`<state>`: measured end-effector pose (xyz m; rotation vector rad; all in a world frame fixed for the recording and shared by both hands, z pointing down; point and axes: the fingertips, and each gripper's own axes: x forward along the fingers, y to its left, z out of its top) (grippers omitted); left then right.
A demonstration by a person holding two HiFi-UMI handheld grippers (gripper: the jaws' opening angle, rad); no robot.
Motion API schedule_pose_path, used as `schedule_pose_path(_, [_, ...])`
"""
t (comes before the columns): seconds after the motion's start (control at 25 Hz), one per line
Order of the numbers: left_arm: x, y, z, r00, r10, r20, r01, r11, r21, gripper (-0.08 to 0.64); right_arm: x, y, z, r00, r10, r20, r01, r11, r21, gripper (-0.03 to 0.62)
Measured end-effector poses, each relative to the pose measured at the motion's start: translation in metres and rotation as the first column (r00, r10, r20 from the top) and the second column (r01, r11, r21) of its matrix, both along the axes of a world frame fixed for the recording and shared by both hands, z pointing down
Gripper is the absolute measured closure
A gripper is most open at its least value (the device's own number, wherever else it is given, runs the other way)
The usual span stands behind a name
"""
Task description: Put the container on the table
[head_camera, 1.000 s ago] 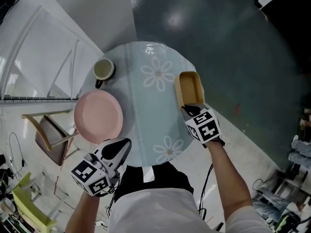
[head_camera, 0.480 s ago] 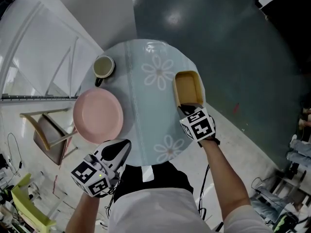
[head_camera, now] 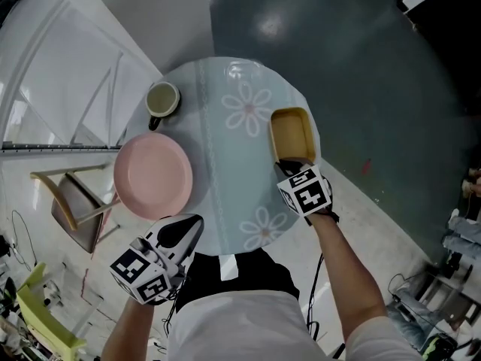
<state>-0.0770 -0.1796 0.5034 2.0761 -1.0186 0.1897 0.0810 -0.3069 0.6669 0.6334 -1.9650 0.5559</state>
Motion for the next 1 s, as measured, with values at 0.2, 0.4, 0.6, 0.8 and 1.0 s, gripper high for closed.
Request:
schedule_pose_path(0.2, [0.002, 0.002, 0.001, 1.0, 0.001, -0.001, -0.001, 1.0, 0.0, 0.538, 0.0, 0.003, 0.003, 1.0, -0.013, -0.022, 0.014, 1.0, 0.014, 0.558])
schedule_pose_path(0.4, [0.002, 0.006, -0.001, 1.0, 0.001, 0.0, -0.001, 1.0, -0.001, 0.538, -0.001, 0.005, 0.005, 0.998, -0.033, -0.048, 0.034, 0.999, 0.03, 0.555])
schedule_pose_path(0.6, [0.002, 0.009, -0.001, 1.0, -0.003, 0.002, 0.003, 1.0, 0.0, 0.538, -0.004, 0.003, 0.004, 0.994, -0.072, -0.082, 0.077, 0.995, 0.059, 0.554])
schedule_pose_path(0.8, [-0.002, 0.009, -0.002, 1.0, 0.0, 0.001, 0.0, 1.0, 0.005, 0.538, -0.006, 0.0, 0.0, 0.995, -0.056, -0.087, 0.063, 0.995, 0.075, 0.549])
schedule_pose_path(1.0, [-0.006, 0.009, -0.004, 1.0, 0.0, 0.003, 0.0, 1.0, 0.012, 0.538, -0.007, -0.003, -0.011, 0.998, -0.022, -0.056, 0.027, 0.996, 0.086, 0.509])
